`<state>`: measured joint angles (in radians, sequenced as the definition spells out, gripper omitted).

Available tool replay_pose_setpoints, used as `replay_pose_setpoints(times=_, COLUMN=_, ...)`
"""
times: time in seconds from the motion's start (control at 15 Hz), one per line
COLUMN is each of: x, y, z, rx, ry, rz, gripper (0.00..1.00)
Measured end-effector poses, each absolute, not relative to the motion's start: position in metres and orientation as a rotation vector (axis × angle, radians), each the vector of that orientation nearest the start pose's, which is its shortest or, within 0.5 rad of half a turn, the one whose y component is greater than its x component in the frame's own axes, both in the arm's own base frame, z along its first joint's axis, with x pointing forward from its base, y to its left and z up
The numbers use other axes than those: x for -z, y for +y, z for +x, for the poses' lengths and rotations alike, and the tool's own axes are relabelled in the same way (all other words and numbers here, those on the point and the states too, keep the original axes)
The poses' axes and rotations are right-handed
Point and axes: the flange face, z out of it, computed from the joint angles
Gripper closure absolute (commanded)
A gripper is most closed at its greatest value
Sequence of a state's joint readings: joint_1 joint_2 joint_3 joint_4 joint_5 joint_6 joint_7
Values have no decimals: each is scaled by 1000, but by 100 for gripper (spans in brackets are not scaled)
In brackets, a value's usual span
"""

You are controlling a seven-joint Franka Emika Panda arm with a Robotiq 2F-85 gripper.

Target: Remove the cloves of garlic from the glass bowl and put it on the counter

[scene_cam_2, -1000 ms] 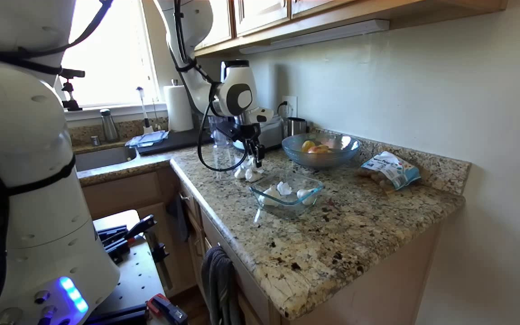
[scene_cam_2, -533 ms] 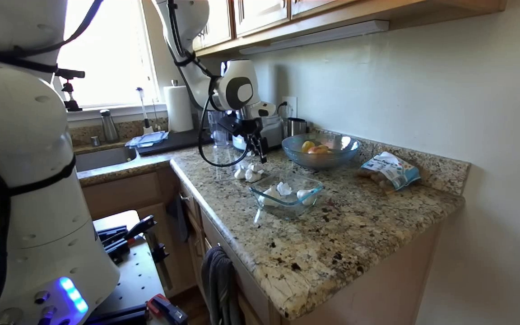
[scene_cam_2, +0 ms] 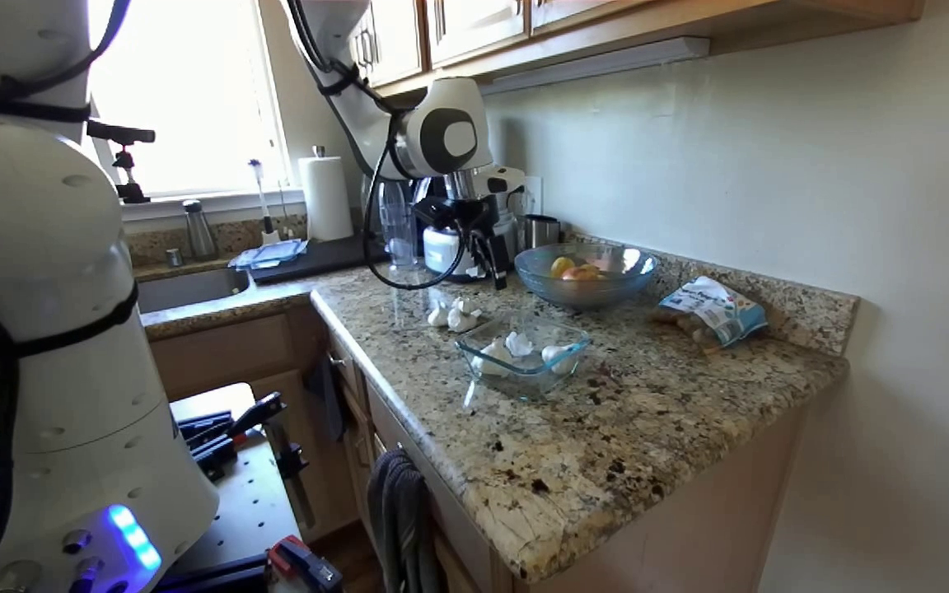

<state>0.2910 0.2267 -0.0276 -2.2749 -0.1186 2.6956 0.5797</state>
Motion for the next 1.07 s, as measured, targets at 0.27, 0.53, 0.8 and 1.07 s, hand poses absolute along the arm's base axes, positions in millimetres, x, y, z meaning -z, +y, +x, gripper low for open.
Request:
replay_pose_setpoints(times=0.27, x=-278, y=104, z=536, rx=333, ry=498, rz=-3134, gripper=0)
replay_pose_setpoints(times=0.53, x=-267, y=55, z=534, rx=305, ry=744, rz=-3165, gripper=0)
replay_pose_setpoints(times=0.8, x=-249, y=15, z=528, rx=202, ry=923, rz=-3178, gripper=0)
replay_pose_setpoints(times=1.07, x=-229, y=-10, z=523, rx=127, ry=1012, rz=-3169, gripper=0)
